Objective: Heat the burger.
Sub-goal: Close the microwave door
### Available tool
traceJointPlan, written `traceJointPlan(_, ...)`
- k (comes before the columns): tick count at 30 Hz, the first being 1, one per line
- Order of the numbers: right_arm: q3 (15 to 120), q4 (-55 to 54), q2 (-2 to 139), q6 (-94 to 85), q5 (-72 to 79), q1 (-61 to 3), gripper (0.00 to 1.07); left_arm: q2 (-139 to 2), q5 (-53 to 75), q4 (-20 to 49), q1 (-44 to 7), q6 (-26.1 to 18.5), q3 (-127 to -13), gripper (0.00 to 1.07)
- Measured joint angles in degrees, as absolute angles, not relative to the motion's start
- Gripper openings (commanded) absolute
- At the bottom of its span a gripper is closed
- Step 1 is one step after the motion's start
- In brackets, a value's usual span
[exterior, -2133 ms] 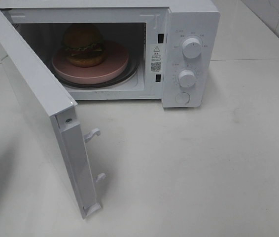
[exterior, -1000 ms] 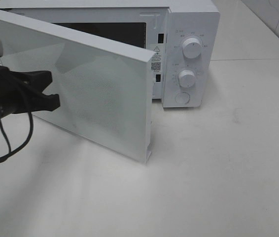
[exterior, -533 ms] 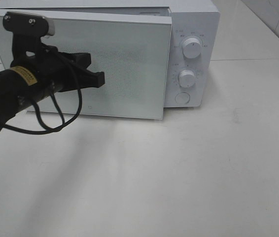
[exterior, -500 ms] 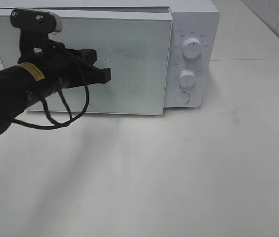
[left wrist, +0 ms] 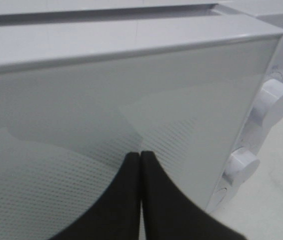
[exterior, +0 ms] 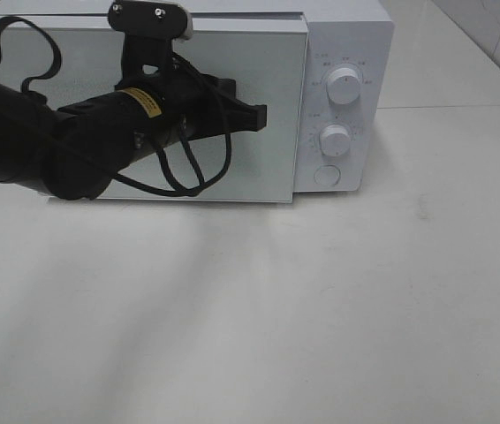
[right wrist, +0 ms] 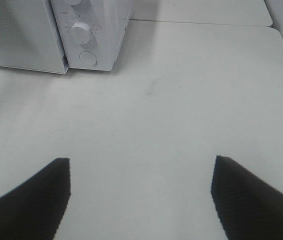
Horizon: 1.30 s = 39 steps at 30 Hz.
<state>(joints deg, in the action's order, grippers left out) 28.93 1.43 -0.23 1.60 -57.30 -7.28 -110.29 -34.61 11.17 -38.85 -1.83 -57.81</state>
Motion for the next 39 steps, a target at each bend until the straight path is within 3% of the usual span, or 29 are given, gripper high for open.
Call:
traceJointPlan(10,28.9,1.4,-0.2,1.6,-57.3,-7.3,0.75,-113.8,-28.0,15.5,-40.0,-9.6,-64.9,0.0)
traceJointPlan(25,28.9,1.4,-0.2,1.6,-57.3,-7.3,0.75,-114.7,-23.8,15.6,-39.2,-9.7,-68.5,0.0)
traceJointPlan(35,28.9,1.4,-0.2,1.6,-57.3,-7.3,0.75,-109.1,-6.8,18.9,-37.0,-10.4,-66.9,0.0)
traceJointPlan(36,28.9,1.4,-0.2,1.6,-57.3,-7.3,0.75,-107.9,-5.3,18.9,-37.0,-10.4,-66.0,0.04)
traceJointPlan(38,28.9,1.4,-0.2,1.6,-57.3,-7.3,0.75,-105.1,1.3,18.9,-37.0,-10.5,-64.5,0.41)
traceJointPlan(39,28.9,1.4,-0.2,1.6,-57.3,-7.3,0.75,-105.1,1.3,18.9,-37.0,-10.5,-64.5,0.41)
